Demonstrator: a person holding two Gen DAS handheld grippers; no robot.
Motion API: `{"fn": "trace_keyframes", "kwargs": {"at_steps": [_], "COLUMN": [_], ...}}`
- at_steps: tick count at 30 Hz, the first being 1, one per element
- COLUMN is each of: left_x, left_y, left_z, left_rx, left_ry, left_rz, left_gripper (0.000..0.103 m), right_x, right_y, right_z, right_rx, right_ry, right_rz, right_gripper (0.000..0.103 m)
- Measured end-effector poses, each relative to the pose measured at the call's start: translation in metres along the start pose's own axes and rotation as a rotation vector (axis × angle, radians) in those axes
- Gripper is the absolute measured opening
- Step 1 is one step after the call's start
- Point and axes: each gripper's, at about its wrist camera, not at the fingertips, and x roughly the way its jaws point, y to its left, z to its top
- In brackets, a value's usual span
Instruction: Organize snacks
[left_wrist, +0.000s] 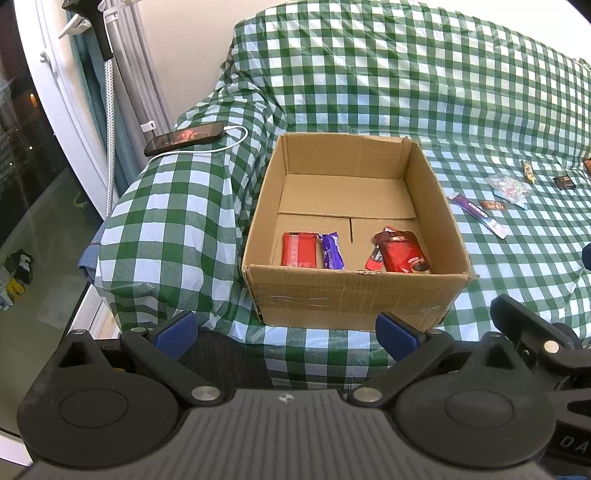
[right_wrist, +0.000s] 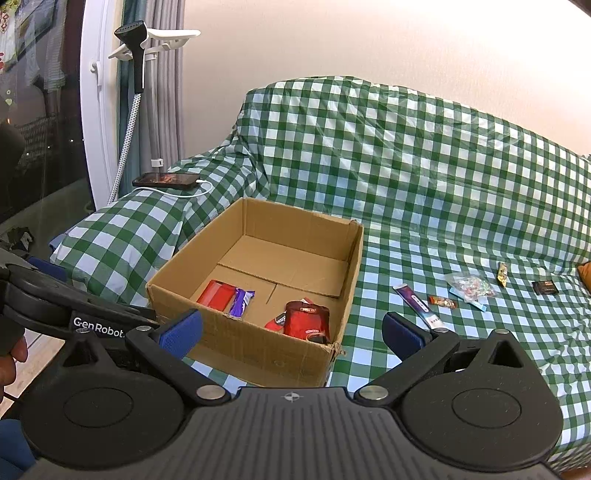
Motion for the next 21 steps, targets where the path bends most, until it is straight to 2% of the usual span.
{"fn": "trace_keyframes", "kwargs": {"at_steps": [14, 21], "left_x": [0.012, 0.028], "left_y": [-0.006, -0.02], "left_z": [0.003, 0.011], "left_rx": [0.028, 0.065], "left_ry": [0.029, 0.07], "left_rz": [0.015, 0.022], "left_gripper": [0.103, 0.103], "right_x": [0.012, 0.022], "right_y": [-0.013, -0.031], "right_z": [-0.008, -0.013], "right_rx": [0.042, 0.103], "right_ry": [0.029, 0.054], "right_rz": [0.015, 0.018], "right_gripper": [0.103, 0.103]}}
